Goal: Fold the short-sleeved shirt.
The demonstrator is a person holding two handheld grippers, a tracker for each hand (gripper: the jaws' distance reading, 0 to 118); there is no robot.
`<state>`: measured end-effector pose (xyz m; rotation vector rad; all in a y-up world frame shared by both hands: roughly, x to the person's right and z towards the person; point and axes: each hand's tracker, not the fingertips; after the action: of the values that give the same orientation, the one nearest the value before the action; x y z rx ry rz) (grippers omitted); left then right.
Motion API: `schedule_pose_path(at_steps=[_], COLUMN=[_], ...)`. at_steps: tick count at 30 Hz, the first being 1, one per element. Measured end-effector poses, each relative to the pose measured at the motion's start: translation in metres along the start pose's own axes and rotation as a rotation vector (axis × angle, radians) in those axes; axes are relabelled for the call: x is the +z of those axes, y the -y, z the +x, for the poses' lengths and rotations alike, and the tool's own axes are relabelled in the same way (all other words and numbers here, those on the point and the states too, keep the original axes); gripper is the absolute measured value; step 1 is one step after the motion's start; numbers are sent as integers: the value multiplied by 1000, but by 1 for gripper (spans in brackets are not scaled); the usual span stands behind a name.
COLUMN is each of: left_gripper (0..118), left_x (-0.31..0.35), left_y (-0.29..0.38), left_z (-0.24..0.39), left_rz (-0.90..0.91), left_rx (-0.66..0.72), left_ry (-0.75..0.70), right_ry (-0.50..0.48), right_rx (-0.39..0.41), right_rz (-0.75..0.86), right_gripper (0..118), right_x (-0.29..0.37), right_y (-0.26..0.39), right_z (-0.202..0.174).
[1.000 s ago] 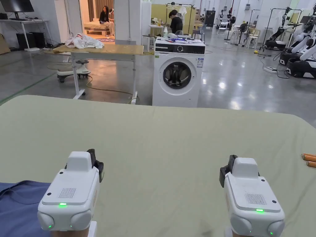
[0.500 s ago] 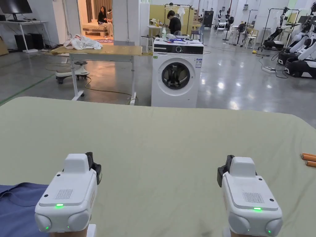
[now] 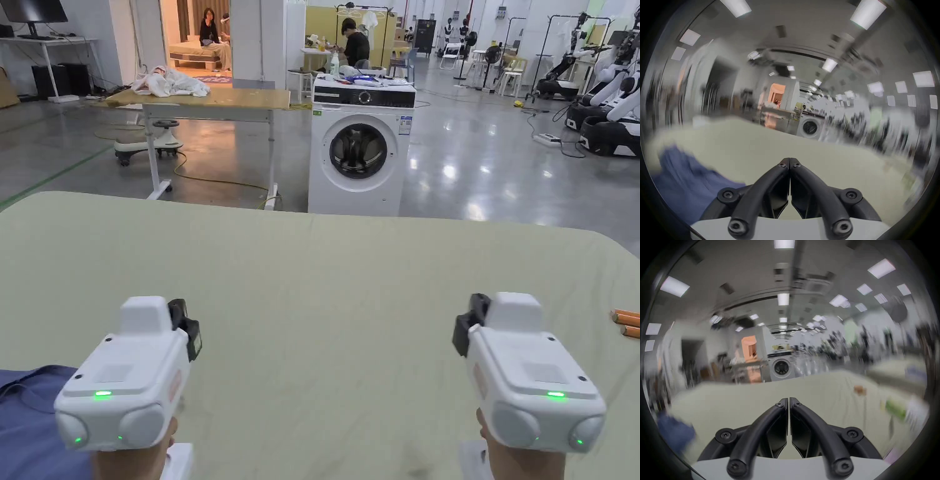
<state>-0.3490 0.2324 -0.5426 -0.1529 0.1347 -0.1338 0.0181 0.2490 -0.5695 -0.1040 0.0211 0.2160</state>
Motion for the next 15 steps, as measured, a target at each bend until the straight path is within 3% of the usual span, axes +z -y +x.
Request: schedule_pose_path(at_steps=[3,4,6,7,10,13,15], left_gripper=[0,0,0,0,0,0,0], left_x=[-9,-9,-9,-9,-7,-7,-8], left_y=[16,22,36,40,43,34,27], left_z=[23,28,31,32,30,26,17], left_rz=[4,3,11,14,14,-8,-23], left_rx=[-559,-698,-874,-915,-908,-640,-412], left_ry=[-36,-41,-50,-53,-57,-46,-34], right_ry=[14,21,48,40,38,41,33], right_rx=[594,736,915,938,878,625,401], right_rz=[42,60,70,71,42,-1,-51], right_gripper=[1,1,1,1,1,1,1], right_x=[0,0,-1,-1,1,13,16], right_y=[5,11,22,25,24,13,8], right_z=[-32,-37,-43,-43,-40,-33,-28])
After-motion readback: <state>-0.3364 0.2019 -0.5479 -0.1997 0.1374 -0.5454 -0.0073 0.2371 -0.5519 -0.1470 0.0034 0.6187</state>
